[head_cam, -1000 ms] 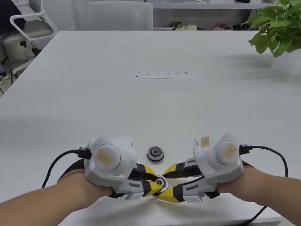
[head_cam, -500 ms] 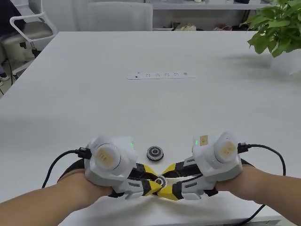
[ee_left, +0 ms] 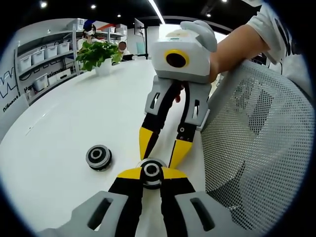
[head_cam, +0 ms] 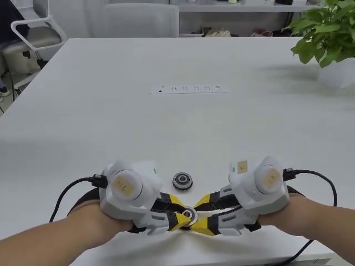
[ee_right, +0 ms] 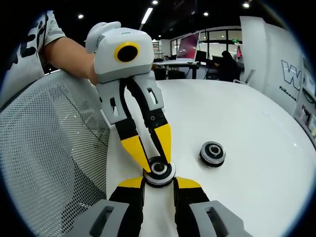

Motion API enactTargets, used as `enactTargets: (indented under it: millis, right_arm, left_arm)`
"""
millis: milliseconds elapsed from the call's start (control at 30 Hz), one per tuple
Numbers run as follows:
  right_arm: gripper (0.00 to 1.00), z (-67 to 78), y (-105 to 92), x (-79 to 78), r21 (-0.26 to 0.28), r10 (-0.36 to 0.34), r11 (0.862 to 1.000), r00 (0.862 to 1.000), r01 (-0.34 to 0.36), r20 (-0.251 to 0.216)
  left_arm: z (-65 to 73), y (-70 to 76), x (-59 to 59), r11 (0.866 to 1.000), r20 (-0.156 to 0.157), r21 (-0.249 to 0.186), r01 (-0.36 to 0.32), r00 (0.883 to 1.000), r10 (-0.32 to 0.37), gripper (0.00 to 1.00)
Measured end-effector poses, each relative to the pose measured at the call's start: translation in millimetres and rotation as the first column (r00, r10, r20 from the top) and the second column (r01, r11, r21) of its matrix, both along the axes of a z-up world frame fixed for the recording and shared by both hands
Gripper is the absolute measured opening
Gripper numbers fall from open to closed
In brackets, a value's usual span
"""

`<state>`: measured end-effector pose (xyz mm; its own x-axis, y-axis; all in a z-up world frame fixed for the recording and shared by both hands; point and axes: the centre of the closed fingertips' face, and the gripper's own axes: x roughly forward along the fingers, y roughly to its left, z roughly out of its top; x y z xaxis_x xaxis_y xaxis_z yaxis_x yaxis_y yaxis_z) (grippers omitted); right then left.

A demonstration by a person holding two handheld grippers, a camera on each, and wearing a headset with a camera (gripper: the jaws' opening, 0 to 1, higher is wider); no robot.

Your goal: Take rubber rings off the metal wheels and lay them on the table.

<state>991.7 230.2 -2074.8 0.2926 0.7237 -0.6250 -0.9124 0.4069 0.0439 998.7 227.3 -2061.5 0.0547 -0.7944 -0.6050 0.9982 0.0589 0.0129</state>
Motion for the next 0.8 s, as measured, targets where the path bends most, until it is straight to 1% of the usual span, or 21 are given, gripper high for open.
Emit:
enactTargets:
  millis: [167, 267, 300, 333, 367, 400, 500, 567, 633, 667, 700, 800]
  right_arm:
    - [0.2, -0.1, -0.1, 0.0, -0.008, 0.005, 1.0, 1.0, -0.005, 0.005]
    - [0.17, -1.4, -3.3, -0.4, -0.033, 0.018, 0.999, 1.0, -0.017, 0.017]
    - [0.15, -2.0, -4.9, -0.3, -0.041, 0.02, 0.999, 1.0, -0.019, 0.021]
    - [0.1, -3.8, -8.6, 0.0, -0.063, 0.017, 0.998, 1.0, -0.015, 0.021]
    - [0.03, -5.5, -10.9, 0.4, -0.066, 0.009, 0.998, 1.0, -0.009, 0.013]
    - [0.02, -4.8, -10.1, 1.2, -0.048, -0.003, 0.999, 1.0, 0.003, -0.003]
    - [0.02, -5.3, -9.9, 1.2, -0.059, 0.002, 0.998, 1.0, -0.002, 0.003]
    - [0.03, -5.3, -9.7, 0.8, -0.057, -0.002, 0.998, 1.0, 0.002, 0.001]
    - [0.03, -5.7, -10.4, 2.1, -0.044, -0.019, 0.999, 1.0, 0.019, -0.018]
    - [0.03, -5.9, -10.8, 2.6, -0.032, -0.039, 0.999, 0.998, 0.038, -0.041]
    - [0.02, -6.2, -10.9, 3.0, -0.025, -0.05, 0.998, 0.997, 0.049, -0.054]
    - [0.01, -6.8, -11.3, 3.2, -0.017, -0.066, 0.998, 0.995, 0.065, -0.075]
  left_arm:
    - [-0.1, 0.1, 0.1, 1.0, -0.001, -0.001, -0.001, 1.0, 0.001, 0.08]
    - [-0.1, 0.2, 0.3, 1.0, -0.001, 0.0, -0.002, 1.0, 0.002, 0.08]
    - [-0.1, 0.3, 0.5, 1.0, 0.0, 0.0, -0.003, 1.0, 0.003, 0.08]
    - [-0.1, 0.4, 0.7, 1.0, 0.0, 0.0, -0.004, 1.0, 0.004, 0.08]
    - [0.0, 0.5, 0.6, 1.0, -0.002, 0.0, -0.004, 1.0, 0.004, 0.08]
    - [-0.1, 0.5, 0.6, 1.0, -0.002, 0.0, -0.004, 1.0, 0.004, 0.08]
    - [-0.3, 0.5, 0.8, 1.0, -0.002, 0.0, -0.006, 1.0, 0.006, 0.08]
    - [-0.4, 0.5, 1.0, 1.0, -0.002, 0.0, -0.006, 1.0, 0.006, 0.08]
    - [-0.4, 0.5, 1.1, 1.0, -0.002, 0.0, -0.007, 1.0, 0.007, 0.08]
    - [-0.4, 0.5, 1.0, 1.0, -0.002, 0.0, -0.008, 1.0, 0.008, 0.08]
    - [-0.5, 0.5, 1.0, 1.0, -0.002, 0.0, -0.008, 1.0, 0.008, 0.08]
    - [-0.6, 0.6, 1.1, 1.0, -0.002, 0.001, -0.009, 1.0, 0.009, 0.08]
